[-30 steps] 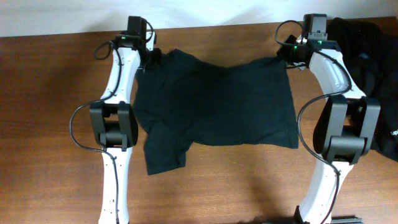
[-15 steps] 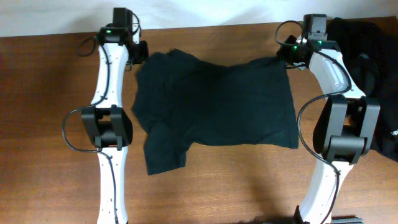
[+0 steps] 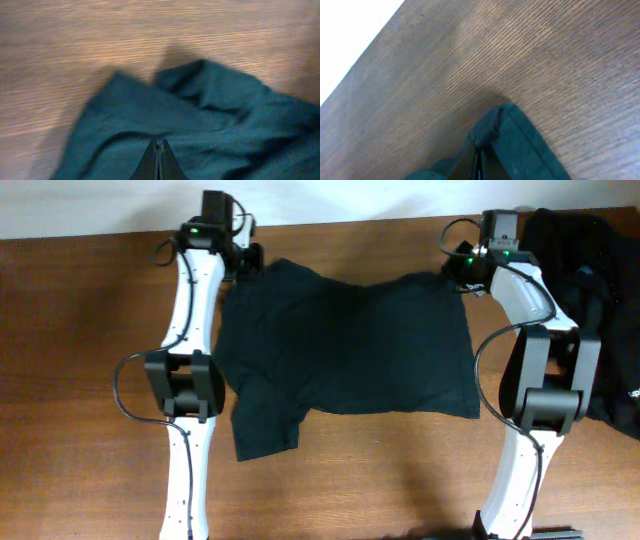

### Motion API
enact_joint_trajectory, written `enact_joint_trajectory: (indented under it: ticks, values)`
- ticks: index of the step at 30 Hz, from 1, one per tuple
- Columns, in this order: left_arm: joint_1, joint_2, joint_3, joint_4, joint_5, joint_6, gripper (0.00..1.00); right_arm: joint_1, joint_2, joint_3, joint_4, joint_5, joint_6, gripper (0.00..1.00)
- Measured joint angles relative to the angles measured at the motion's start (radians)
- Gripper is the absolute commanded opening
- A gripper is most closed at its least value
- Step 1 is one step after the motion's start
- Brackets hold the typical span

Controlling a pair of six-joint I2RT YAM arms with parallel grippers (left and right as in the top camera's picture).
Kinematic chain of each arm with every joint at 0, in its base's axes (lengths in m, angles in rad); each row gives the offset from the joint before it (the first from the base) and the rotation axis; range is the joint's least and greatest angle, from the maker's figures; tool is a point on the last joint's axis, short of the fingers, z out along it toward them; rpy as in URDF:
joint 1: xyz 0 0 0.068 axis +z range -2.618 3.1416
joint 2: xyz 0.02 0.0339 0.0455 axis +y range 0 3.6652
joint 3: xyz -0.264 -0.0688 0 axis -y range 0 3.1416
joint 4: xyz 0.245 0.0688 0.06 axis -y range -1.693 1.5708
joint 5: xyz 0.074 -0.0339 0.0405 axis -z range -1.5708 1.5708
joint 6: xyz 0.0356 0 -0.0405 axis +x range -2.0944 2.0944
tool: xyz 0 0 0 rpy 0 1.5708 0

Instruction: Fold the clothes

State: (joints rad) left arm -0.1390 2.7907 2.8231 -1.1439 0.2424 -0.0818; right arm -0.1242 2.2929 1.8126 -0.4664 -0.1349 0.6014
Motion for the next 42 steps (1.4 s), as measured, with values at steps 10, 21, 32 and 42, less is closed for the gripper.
enact_joint_trajectory:
  ticks: [10, 21, 32, 42]
  values:
    - [-0.008, 0.043, -0.001, 0.102, 0.005, 0.011, 0.00, 0.001, 0.003, -0.004, 0.097, -0.009, -0.040, 0.91]
    - [-0.005, 0.098, -0.005, 0.185, 0.007, 0.011, 0.00, 0.003, 0.003, 0.000, 0.021, -0.123, -0.288, 0.90]
    - [-0.005, 0.098, -0.005, 0.197, -0.114, 0.032, 0.00, 0.005, 0.003, 0.003, -0.137, -0.106, -0.422, 0.77]
    - [-0.009, 0.100, 0.106, 0.130, -0.148, 0.037, 0.00, 0.057, 0.003, 0.003, -0.185, -0.024, -0.554, 0.04]
